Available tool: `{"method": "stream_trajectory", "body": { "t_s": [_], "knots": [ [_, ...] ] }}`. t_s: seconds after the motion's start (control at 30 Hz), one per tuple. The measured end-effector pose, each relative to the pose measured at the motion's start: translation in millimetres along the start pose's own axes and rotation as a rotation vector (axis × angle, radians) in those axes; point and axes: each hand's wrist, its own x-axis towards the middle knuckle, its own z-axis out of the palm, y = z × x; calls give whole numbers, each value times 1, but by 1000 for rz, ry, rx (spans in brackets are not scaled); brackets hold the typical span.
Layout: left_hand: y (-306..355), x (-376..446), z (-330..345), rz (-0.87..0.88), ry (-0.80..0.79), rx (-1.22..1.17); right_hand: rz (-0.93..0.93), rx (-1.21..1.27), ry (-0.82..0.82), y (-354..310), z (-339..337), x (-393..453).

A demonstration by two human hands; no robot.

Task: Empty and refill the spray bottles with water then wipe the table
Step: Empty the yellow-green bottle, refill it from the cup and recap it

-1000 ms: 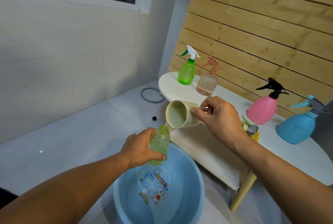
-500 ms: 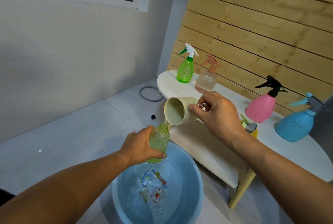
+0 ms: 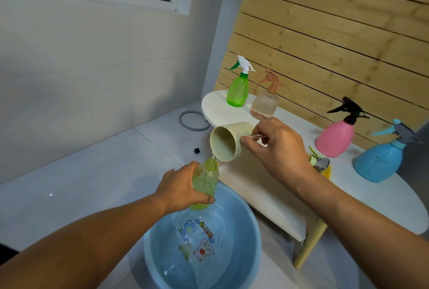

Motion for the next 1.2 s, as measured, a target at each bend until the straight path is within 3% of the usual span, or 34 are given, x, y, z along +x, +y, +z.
{"method": "stream_trajectory", "body": {
  "t_s": [0.5,0.93,1.03,1.2],
  "knots": [
    [8,-2,2,-9,11,-26,-181,-116,86,-3,3,-8],
    [3,0,8,-32,-16,-75,-444,-293,154,-4,8,-17],
    [-1,0,14,-47,-40,-139,-331,-221,97,-1,18,-18],
    [-16,-1,27,-77,-46,-291,148,97,-12,11,51,-14]
  ]
}}
